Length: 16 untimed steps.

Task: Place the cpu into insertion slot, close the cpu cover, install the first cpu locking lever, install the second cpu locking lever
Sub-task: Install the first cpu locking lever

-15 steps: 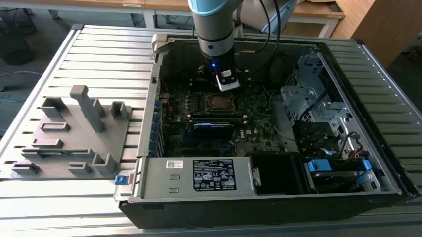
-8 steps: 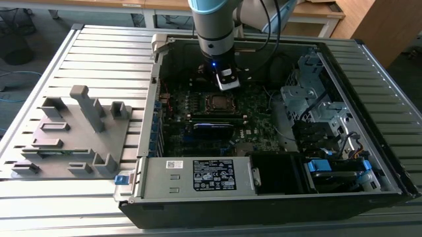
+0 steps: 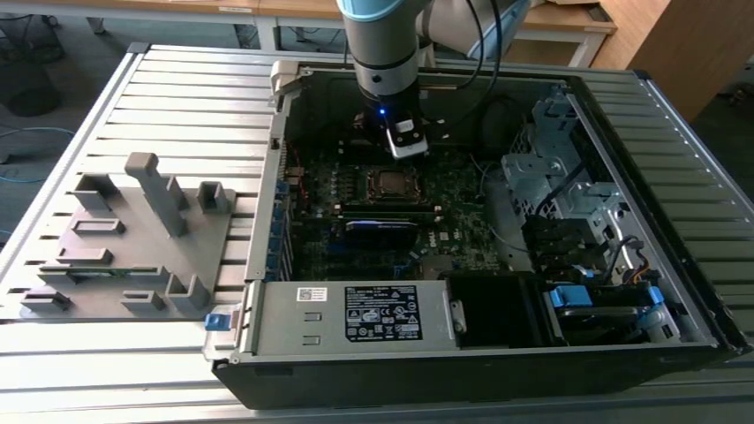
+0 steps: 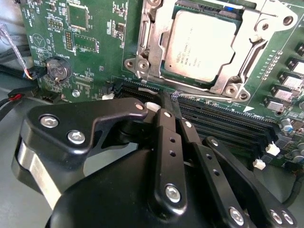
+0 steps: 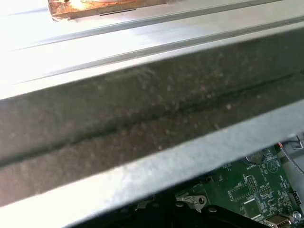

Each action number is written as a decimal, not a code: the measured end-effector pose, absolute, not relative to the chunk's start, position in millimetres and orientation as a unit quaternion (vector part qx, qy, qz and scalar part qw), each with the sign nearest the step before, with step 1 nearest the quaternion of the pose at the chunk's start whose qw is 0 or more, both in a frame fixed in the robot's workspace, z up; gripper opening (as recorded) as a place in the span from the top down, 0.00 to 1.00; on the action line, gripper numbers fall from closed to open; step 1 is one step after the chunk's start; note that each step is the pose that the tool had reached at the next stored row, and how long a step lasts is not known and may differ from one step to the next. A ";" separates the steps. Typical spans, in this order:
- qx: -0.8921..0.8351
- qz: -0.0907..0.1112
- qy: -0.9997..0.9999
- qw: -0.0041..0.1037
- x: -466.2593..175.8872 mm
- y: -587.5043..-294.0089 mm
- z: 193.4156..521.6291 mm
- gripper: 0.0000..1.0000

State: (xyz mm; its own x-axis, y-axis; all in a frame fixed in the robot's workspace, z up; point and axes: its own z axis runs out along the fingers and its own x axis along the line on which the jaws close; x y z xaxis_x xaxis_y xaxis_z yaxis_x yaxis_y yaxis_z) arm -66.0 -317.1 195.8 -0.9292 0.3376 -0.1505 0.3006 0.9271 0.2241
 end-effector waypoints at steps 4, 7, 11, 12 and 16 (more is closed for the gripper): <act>0.163 0.099 0.977 0.096 -66.3 -317.0 195.3 0.90; 0.163 0.100 0.977 0.098 -66.7 -317.0 194.7 0.90; 0.161 0.100 0.977 0.099 -68.0 -317.1 194.3 0.90; 0.159 0.100 0.977 0.099 -68.0 -317.1 193.9 0.90; 0.150 0.100 0.979 0.098 -68.3 -317.1 193.0 0.90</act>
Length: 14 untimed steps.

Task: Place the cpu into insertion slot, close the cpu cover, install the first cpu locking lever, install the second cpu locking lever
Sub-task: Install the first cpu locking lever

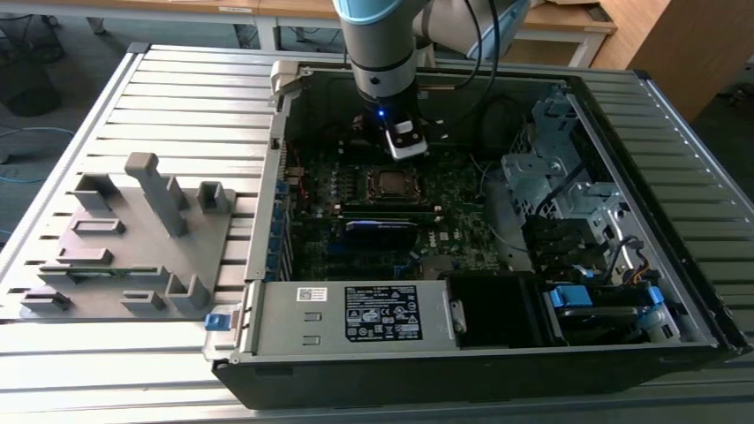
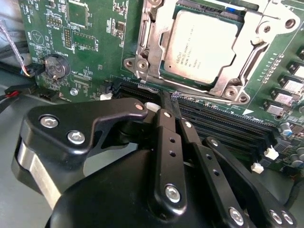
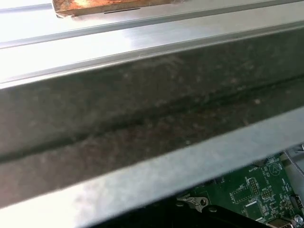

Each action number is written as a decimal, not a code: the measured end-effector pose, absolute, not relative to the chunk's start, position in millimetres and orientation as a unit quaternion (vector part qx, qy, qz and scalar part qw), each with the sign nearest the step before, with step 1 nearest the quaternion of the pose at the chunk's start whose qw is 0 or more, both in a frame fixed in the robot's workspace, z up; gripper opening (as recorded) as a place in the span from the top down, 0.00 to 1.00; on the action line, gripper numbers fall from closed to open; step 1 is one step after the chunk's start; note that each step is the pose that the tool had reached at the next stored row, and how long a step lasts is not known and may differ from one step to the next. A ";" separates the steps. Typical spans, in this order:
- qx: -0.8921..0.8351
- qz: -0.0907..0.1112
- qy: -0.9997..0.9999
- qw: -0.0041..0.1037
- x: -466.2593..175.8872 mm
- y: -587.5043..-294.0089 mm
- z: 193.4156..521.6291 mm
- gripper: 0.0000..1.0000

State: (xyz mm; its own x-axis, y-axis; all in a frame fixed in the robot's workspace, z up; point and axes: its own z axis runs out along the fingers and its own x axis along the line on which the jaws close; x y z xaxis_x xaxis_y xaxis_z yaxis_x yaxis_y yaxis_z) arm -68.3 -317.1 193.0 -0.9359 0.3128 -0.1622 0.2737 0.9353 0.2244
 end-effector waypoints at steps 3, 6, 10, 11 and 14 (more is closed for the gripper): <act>0.145 0.100 0.979 0.098 -68.3 -317.0 192.9 0.90; 0.145 0.100 0.979 0.098 -68.3 -317.4 192.9 0.90; 0.145 0.100 0.980 0.098 -68.3 -319.2 192.9 0.90; 0.145 0.099 0.980 0.098 -68.3 -319.6 192.9 0.90; 0.145 0.097 0.980 0.098 -68.3 -320.4 192.9 0.90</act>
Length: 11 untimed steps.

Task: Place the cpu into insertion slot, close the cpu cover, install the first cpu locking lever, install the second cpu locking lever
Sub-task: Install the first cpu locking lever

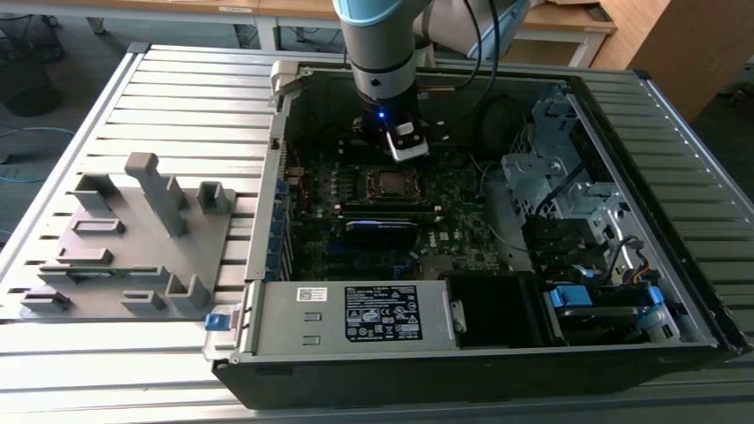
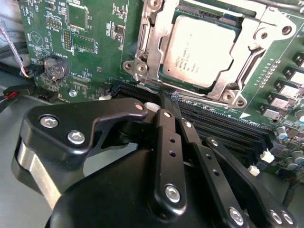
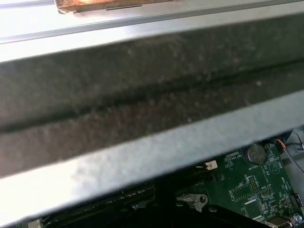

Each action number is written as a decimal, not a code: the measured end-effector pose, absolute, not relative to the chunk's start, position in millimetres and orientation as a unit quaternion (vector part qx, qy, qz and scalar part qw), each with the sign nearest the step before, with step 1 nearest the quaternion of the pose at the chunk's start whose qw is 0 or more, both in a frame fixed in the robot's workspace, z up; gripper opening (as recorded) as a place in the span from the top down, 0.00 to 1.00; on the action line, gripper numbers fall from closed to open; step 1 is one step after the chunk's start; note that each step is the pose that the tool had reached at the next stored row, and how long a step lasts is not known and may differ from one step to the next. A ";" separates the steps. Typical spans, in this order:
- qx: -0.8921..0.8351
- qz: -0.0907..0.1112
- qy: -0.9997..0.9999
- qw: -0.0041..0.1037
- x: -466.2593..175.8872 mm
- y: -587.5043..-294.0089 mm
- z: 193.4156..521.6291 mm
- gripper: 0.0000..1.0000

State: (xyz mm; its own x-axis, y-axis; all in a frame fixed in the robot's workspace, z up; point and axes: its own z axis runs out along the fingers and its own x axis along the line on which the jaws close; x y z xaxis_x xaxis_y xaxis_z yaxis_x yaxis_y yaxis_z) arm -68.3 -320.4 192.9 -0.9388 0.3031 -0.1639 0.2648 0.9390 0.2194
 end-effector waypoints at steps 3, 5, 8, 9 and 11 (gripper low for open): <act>0.145 0.096 0.980 0.098 -68.3 -320.7 192.9 0.90; 0.145 0.096 0.980 0.098 -68.3 -320.7 192.9 0.90; 0.145 0.096 0.980 0.098 -68.3 -320.8 192.9 0.90; 0.145 0.096 0.980 0.098 -68.3 -320.8 192.8 0.90; 0.145 0.096 0.980 0.098 -68.4 -320.9 192.4 0.90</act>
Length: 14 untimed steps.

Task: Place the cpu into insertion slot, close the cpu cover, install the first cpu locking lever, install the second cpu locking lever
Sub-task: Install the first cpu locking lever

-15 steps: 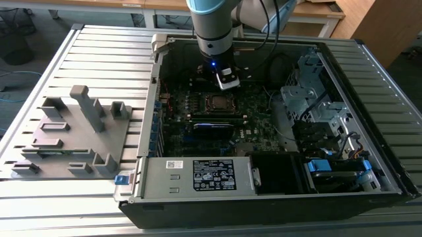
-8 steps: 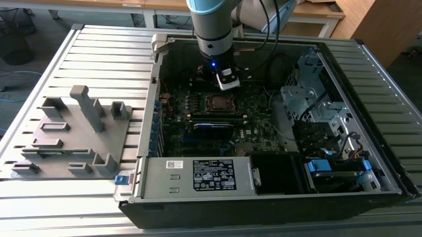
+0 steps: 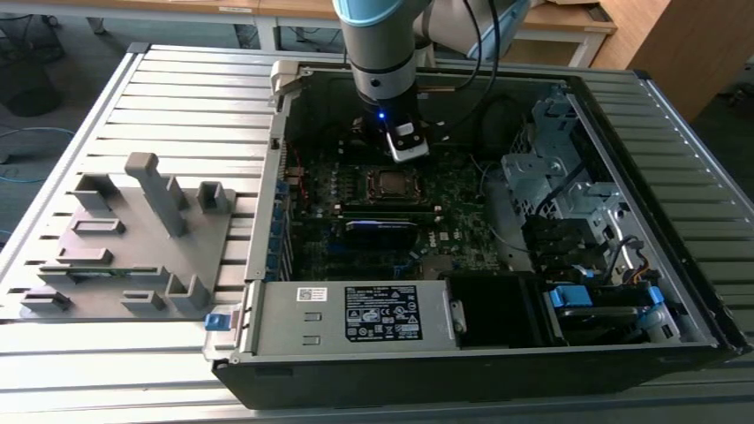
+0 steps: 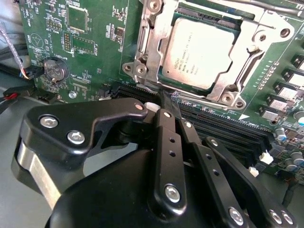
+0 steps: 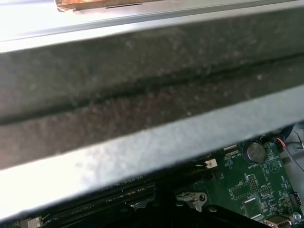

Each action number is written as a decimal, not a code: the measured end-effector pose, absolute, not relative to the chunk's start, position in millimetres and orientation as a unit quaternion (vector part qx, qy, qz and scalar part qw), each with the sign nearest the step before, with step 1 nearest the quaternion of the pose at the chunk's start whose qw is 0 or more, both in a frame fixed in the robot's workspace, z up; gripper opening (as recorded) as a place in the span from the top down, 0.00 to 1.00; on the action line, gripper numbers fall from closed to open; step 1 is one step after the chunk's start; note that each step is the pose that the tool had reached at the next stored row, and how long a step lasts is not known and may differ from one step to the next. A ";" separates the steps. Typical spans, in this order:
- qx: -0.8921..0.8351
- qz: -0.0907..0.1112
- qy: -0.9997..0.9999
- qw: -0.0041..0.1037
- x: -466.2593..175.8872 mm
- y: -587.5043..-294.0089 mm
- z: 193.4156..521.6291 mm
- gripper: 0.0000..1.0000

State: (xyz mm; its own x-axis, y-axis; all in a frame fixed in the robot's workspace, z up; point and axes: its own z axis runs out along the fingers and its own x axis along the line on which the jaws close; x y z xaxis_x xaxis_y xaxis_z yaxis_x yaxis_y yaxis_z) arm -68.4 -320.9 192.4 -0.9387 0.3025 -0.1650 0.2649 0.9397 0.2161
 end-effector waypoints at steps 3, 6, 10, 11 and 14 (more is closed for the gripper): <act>0.145 0.096 0.980 0.098 -68.4 -321.0 191.9 0.90; 0.145 0.096 0.980 0.098 -68.4 -321.0 191.5 0.90; 0.145 0.096 0.980 0.098 -68.3 -321.2 190.8 0.90; 0.145 0.096 0.980 0.098 -68.3 -321.3 190.7 0.90; 0.145 0.096 0.980 0.098 -67.1 -321.3 190.5 0.90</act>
